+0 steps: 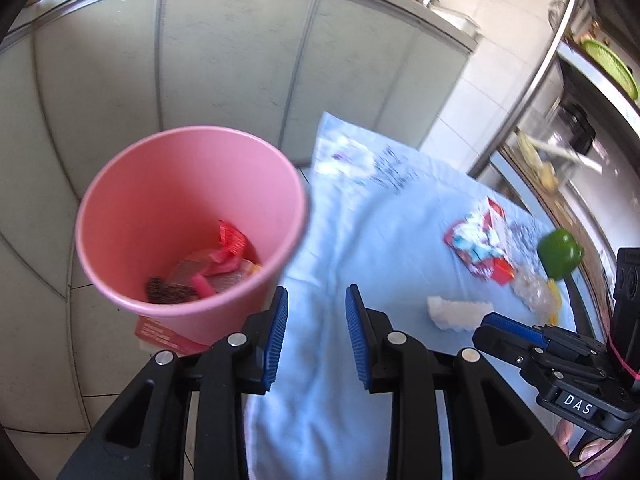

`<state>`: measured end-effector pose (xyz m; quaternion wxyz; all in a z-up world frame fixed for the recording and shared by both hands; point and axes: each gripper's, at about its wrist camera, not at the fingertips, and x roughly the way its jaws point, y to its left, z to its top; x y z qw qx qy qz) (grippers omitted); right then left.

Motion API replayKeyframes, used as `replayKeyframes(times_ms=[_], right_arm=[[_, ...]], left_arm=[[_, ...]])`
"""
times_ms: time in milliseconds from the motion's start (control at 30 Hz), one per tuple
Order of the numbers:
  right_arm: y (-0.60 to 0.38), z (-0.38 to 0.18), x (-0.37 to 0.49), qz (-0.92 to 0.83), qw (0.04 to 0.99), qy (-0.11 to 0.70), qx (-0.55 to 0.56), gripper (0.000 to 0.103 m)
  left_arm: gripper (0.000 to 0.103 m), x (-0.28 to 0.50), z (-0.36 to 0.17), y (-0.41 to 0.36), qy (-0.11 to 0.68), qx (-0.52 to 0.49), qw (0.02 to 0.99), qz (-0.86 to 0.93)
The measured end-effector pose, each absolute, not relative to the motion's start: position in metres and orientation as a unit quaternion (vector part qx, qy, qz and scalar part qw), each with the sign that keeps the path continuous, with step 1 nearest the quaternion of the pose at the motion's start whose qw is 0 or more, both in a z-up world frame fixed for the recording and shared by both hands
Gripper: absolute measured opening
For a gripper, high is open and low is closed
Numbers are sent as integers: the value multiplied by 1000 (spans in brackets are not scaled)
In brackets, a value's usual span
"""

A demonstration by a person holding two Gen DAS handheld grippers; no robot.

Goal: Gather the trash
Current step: 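Move both open tools away from the bucket back toward the table, then grasp the silver snack wrapper with the left tool while the right tool grasps the red-white medicine box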

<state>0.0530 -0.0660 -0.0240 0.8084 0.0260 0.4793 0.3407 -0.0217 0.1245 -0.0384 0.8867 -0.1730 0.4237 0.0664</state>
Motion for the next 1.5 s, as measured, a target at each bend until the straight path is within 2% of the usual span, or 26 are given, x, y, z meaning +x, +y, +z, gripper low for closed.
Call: replayKeyframes(times_ms=[500, 533, 600, 667, 1067, 1333, 1500], right_arm=[[-159, -40, 41, 272, 844, 458, 62, 23], [-161, -41, 40, 270, 845, 458, 62, 23], [-166, -42, 39, 266, 847, 456, 65, 35], [-171, -42, 38, 262, 850, 452, 68, 37], [-209, -44, 40, 237, 862, 439, 92, 38], [-227, -41, 42, 228, 867, 429, 107, 38], [-237, -33, 41, 219, 875, 417, 113, 38]], left_arm=[[30, 16, -32, 47, 442, -134, 887, -21], [30, 19, -31, 42, 442, -131, 887, -26], [31, 26, -29, 31, 441, -125, 888, -37], [31, 34, -26, 17, 441, -114, 889, -45], [31, 78, -26, -38, 433, -41, 899, -41], [31, 119, -21, -21, 433, -118, 893, -18], [32, 140, -41, -12, 463, -142, 875, 5]])
